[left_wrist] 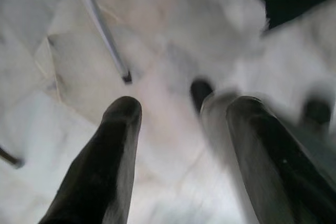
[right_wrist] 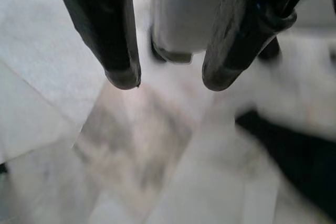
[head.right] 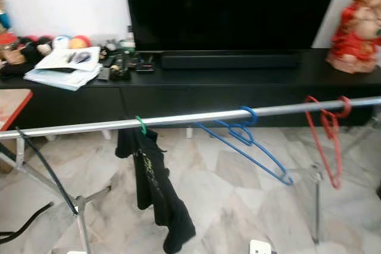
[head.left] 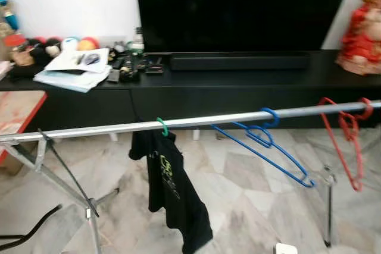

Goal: Hang hanger

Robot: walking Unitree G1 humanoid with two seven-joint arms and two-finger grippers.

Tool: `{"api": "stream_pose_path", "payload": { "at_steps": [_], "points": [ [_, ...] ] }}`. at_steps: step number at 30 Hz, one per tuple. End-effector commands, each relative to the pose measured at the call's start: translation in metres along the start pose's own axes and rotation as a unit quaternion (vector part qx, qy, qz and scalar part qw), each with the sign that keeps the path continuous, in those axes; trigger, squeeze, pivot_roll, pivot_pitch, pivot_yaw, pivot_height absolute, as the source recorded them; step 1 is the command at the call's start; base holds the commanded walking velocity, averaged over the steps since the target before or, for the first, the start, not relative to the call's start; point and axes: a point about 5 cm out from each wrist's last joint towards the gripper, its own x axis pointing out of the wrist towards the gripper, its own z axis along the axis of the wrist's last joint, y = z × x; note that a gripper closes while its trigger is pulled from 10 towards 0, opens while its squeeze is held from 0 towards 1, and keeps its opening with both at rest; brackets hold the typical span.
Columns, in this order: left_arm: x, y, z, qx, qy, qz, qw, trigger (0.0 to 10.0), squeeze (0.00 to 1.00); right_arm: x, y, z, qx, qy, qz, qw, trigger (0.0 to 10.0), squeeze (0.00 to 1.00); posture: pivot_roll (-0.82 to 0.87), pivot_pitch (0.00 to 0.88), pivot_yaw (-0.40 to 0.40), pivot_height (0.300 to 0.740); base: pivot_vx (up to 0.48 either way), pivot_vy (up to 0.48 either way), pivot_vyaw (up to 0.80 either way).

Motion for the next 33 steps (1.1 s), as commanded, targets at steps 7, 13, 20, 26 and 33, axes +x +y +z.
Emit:
{"api": "stream_pose_path", "payload": {
  "at_steps": [7,13,20,26,33],
  "points": [
    [-0.0058,0.0003,-0.0211,-0.003,0.036,0.003,0.999,10.0,0.00,0.0037,0.0044,0.0157,-0.005,-0.023,0.005,1.000,10.0,0.00,-0.07,0.067,0.023,0.721,-0.266,0.000,0.00],
    [-0.0062,0.0010,-0.0226,-0.005,0.040,0.004,0.999,10.0,0.00,0.0034,0.0041,0.0143,-0.006,-0.020,0.005,1.000,10.0,0.00,-0.06,0.071,0.020,0.721,-0.268,0.000,0.00],
    [-0.0067,0.0028,-0.0240,-0.006,0.045,0.005,0.999,10.0,0.00,0.0034,0.0044,0.0142,-0.006,-0.020,0.006,1.000,10.0,0.00,-0.06,0.077,0.020,0.721,-0.268,0.000,0.00],
    [-0.0074,0.0036,-0.0266,-0.006,0.053,0.006,0.999,10.0,0.00,0.0034,0.0058,0.0135,-0.007,-0.019,0.008,1.000,10.0,0.00,-0.06,0.079,0.021,0.721,-0.269,0.000,0.00],
    [-0.0062,0.0037,-0.0249,-0.007,0.059,0.008,0.998,10.0,0.00,0.0032,0.0056,0.0123,-0.007,-0.016,0.008,1.000,10.0,0.00,-0.06,0.082,0.019,0.721,-0.269,0.000,0.00]
  ]
}}
